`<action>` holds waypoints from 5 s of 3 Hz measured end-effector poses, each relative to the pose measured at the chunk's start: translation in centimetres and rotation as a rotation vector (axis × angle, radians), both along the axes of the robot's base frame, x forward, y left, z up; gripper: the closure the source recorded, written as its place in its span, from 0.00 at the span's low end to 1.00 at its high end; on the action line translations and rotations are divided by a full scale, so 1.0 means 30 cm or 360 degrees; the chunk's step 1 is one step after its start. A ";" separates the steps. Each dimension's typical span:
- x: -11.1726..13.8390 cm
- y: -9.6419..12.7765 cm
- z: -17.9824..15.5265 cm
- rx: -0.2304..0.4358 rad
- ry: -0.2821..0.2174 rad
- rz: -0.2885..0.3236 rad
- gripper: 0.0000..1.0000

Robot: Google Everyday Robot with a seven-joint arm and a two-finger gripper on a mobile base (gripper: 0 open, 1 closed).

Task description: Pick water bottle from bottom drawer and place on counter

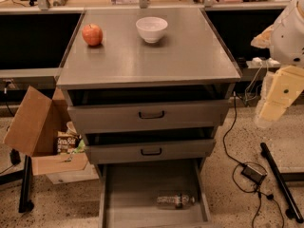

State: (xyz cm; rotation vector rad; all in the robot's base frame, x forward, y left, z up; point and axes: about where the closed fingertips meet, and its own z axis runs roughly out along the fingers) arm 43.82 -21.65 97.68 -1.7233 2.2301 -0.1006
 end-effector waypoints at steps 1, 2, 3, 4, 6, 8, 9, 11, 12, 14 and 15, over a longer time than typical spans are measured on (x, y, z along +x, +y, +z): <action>0.000 0.000 0.000 0.0000 0.0000 0.0000 0.00; 0.007 0.013 -0.041 -0.0003 0.0015 0.0030 0.00; 0.005 0.054 -0.178 -0.0008 0.0068 0.0123 0.00; -0.023 0.094 -0.375 -0.0038 0.0128 0.0217 0.00; -0.086 0.102 -0.714 -0.0065 0.0239 0.0245 0.00; -0.078 0.069 -1.076 0.0049 0.0229 0.0194 0.00; -0.043 0.072 -1.314 0.0116 0.0186 0.0132 0.00; -0.031 0.091 -1.450 0.0113 0.0194 0.0143 0.00; -0.037 0.125 -1.634 0.0161 0.0223 0.0180 0.00; -0.072 0.172 -1.869 0.0256 0.0336 0.0219 0.00; -0.059 0.176 -1.928 0.0279 0.0349 0.0237 0.00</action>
Offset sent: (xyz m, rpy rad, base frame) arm 0.0057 0.0086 -0.0379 -0.0052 0.0471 0.0513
